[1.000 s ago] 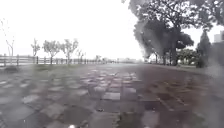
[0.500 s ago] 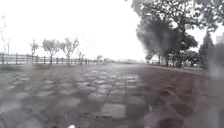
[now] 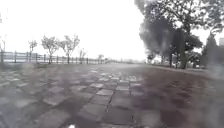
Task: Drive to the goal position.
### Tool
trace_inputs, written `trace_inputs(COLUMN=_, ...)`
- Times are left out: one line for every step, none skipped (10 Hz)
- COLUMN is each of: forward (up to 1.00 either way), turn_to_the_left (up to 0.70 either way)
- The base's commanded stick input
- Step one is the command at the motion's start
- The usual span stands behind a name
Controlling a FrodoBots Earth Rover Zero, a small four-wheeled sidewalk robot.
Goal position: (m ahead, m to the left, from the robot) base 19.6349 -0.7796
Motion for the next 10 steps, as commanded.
trace_inputs(forward=1.00, turn_to_the_left=0.00)
trace_inputs(forward=1.00, turn_to_the_left=0.00)
trace_inputs(forward=1.00, turn_to_the_left=0.00)
trace_inputs(forward=1.00, turn_to_the_left=0.00)
trace_inputs(forward=1.00, turn_to_the_left=0.00)
trace_inputs(forward=1.00, turn_to_the_left=0.00)
trace_inputs(forward=1.00, turn_to_the_left=0.00)
trace_inputs(forward=1.00, turn_to_the_left=0.00)
trace_inputs(forward=0.00, turn_to_the_left=0.00)
trace_inputs(forward=0.00, turn_to_the_left=0.00)
